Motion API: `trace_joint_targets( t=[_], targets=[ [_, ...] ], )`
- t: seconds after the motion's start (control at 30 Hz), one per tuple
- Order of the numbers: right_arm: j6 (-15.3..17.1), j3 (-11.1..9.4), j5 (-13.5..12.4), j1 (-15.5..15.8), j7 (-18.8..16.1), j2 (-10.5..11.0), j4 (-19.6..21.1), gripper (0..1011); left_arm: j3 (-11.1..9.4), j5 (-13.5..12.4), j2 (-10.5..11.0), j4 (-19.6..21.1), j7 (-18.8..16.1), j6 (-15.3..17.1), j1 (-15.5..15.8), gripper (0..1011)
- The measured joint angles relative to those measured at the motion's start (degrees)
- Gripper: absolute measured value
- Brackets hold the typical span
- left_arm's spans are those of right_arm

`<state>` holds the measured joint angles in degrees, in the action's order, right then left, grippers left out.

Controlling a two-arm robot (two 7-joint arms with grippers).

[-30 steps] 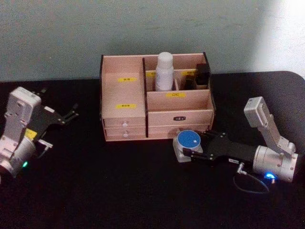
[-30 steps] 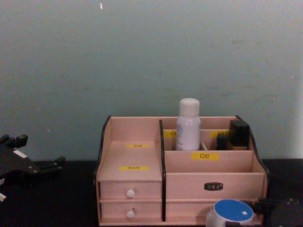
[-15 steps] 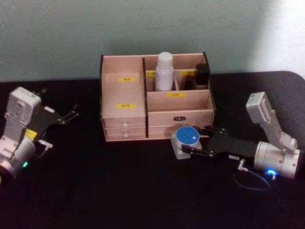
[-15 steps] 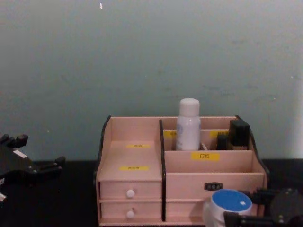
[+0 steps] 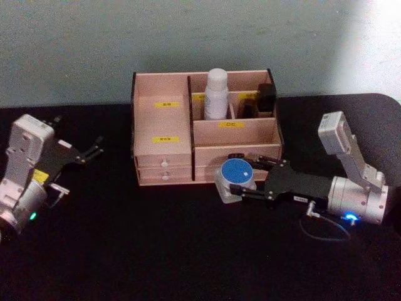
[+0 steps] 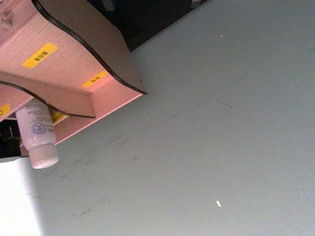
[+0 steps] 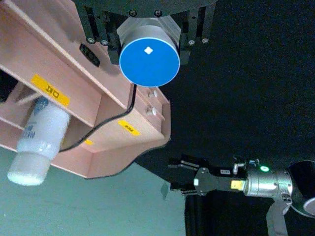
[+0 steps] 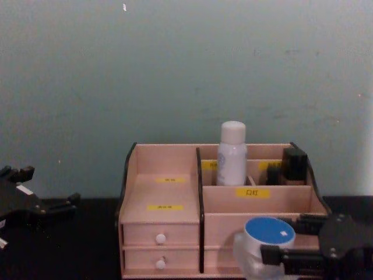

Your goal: Pick up the facial cleanser and watermelon frost from the table and place them into the tiered storage box.

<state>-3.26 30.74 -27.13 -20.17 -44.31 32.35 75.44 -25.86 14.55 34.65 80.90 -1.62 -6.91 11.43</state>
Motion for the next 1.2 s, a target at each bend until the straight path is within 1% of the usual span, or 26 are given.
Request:
trace_joint_targets(
  t=[0.07,0.37,0.43,0.7,1.0,1.2],
  targets=[
    [-0.02,0.08,-0.01,-0.16,-0.08,-0.07,-0.04,718,0.00,0.00,0.00,0.00,0.00,0.00,0.00,1001],
    [-0.11,1.50,0.18,-2.92,-0.91,-1.33,-1.01,718,0.00,0.00,0.00,0.00,0.00,0.00,0.00,1001],
    [-0.35,1.94,0.37,-4.02,-1.29,-1.78,-1.42,718,0.00,0.00,0.00,0.00,0.00,0.00,0.00,1001],
    [-1.07,3.03,0.70,-6.46,-2.09,-3.16,-2.43,718,0.00,-0.01,0.00,0.00,0.00,0.00,0.00,1001],
    [-1.43,3.86,0.73,-8.80,-2.11,-5.01,-3.85,718,0.00,0.00,0.00,0.00,0.00,0.00,0.00,1001],
    [-1.13,4.18,0.73,-10.04,-1.31,-6.28,-4.94,718,0.00,0.00,0.00,0.00,0.00,0.00,0.00,1001]
  ],
)
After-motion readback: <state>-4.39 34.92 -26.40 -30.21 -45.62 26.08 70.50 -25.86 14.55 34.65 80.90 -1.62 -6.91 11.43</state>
